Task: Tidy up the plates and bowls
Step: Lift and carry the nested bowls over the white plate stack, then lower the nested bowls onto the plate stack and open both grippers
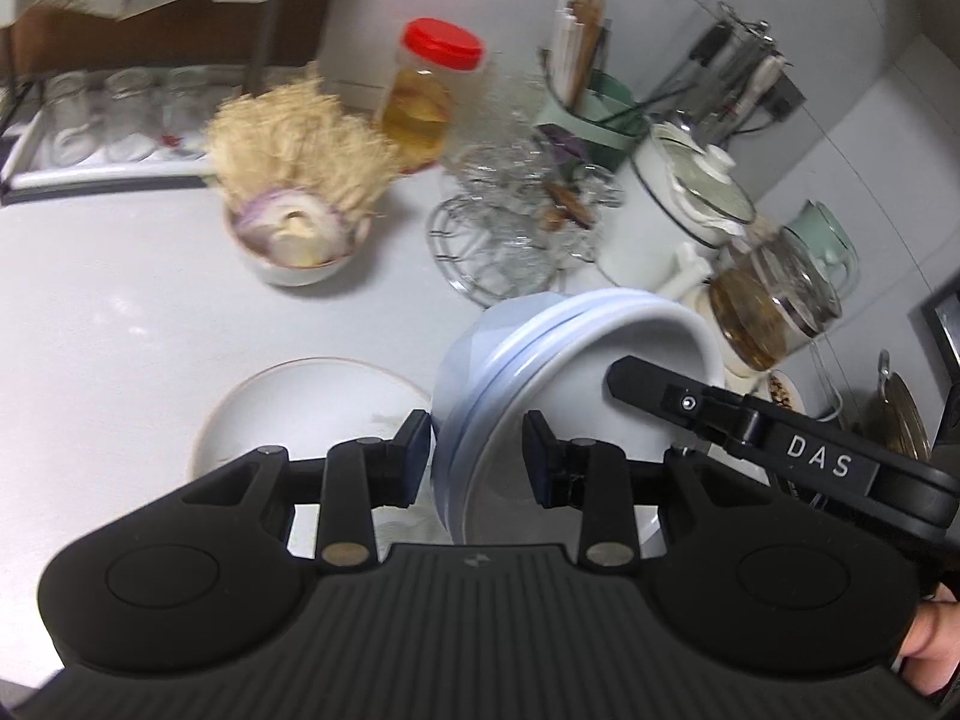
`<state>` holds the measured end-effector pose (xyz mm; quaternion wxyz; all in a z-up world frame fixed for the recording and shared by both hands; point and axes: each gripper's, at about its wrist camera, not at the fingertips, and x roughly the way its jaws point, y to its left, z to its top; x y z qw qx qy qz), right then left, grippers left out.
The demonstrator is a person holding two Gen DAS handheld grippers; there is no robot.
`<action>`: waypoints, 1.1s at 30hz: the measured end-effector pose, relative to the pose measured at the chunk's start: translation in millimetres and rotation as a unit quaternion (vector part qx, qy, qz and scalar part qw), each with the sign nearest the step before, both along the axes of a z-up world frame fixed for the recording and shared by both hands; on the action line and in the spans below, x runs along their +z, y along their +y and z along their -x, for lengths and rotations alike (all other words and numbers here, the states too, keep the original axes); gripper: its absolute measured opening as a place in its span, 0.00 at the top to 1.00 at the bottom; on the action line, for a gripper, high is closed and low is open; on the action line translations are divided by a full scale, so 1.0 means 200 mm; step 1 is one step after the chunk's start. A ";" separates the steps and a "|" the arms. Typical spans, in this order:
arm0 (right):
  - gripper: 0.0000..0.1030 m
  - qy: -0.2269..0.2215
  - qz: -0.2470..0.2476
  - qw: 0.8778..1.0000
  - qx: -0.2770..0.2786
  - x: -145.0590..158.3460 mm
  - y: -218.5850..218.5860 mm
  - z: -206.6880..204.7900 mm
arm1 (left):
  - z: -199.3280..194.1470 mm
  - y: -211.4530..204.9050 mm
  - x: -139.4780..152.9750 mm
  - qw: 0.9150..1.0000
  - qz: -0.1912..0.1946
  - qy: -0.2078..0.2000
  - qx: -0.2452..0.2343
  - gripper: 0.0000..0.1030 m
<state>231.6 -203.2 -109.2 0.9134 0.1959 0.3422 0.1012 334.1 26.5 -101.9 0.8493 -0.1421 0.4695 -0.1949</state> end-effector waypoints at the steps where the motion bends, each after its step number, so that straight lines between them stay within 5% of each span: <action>1: 0.76 0.003 0.001 1.000 0.003 -0.01 0.03 -0.01 | 0.00 0.03 -0.01 1.000 0.001 0.004 0.004 0.64; 18: 0.76 0.129 0.002 0.992 0.003 -0.33 0.22 -0.13 | -0.10 0.18 -0.40 0.994 -0.028 0.103 0.009 0.63; 33: 0.77 0.174 0.018 0.984 0.010 -0.50 0.28 -0.29 | -0.22 0.19 -0.58 0.991 -0.035 0.125 0.014 0.63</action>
